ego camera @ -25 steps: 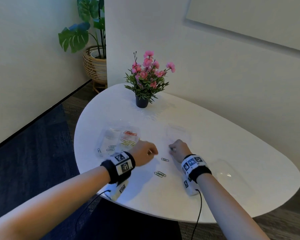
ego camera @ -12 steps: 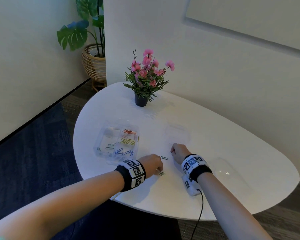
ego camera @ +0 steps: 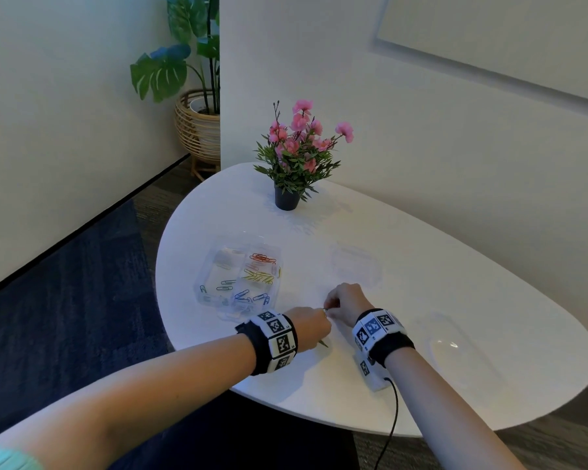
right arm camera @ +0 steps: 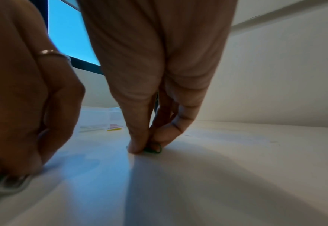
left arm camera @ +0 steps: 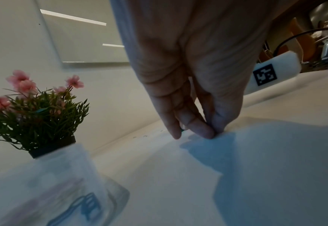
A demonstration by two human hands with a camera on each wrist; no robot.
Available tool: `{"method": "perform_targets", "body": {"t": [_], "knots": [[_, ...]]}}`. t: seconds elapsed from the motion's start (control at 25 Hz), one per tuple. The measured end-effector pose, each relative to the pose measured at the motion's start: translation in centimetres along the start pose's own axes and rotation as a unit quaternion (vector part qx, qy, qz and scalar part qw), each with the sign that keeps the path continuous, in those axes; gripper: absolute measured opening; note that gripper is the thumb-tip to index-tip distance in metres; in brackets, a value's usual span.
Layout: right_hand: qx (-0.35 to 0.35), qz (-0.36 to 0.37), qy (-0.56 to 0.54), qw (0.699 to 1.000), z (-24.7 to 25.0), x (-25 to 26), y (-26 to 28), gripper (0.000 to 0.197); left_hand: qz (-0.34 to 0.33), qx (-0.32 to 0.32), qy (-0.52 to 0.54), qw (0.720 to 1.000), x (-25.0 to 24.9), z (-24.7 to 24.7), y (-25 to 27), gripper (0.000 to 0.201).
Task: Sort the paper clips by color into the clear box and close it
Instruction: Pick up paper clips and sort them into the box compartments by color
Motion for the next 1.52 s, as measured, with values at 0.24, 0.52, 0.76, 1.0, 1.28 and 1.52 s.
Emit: {"method": "perform_targets", "body": {"t": [0.24, 0.52, 0.76, 1.0, 1.28, 1.52], "knots": [[0.04, -0.011, 0.07, 0.997, -0.4, -0.1, 0.0, 0.02, 0.034, -0.011, 0.056, 0.998, 0.8, 0.2, 0.5, 0.025], [0.08, -0.054, 0.18, 0.979, -2.4, -1.0, -0.8, 0.033, 0.069, -0.099, 0.26, 0.958, 3.9, -0.6, 1.4, 0.026], [0.072, -0.055, 0.177, 0.98, -3.3, -1.3, -0.1, 0.014, 0.064, -0.159, 0.391, 0.904, 5.0, -0.3, 2.6, 0.026], [0.014, -0.028, -0.361, 0.932, -1.5, -0.9, 1.4, 0.024, 0.087, -0.196, 0.433, 0.875, 6.1, 0.0, 3.1, 0.022], [0.159, -0.058, -0.753, 0.636, -2.1, 3.6, -0.5, 0.05, 0.075, -0.203, 0.329, 0.919, 5.4, 1.5, 3.6, 0.023], [0.2, -0.1, -0.771, 0.596, -2.9, 5.0, -0.6, 0.034, 0.077, -0.29, 0.417, 0.858, 6.6, 0.9, 5.1, 0.029]]}}
Point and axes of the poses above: each hand's wrist, its own y-axis away from the middle knuckle, its own z-axis out of the back of the hand, x = y × z, the point moved 1 cm from there along -y, towards the middle knuckle, and after that the axes turned 10 degrees about x, right-handed, at the moved point
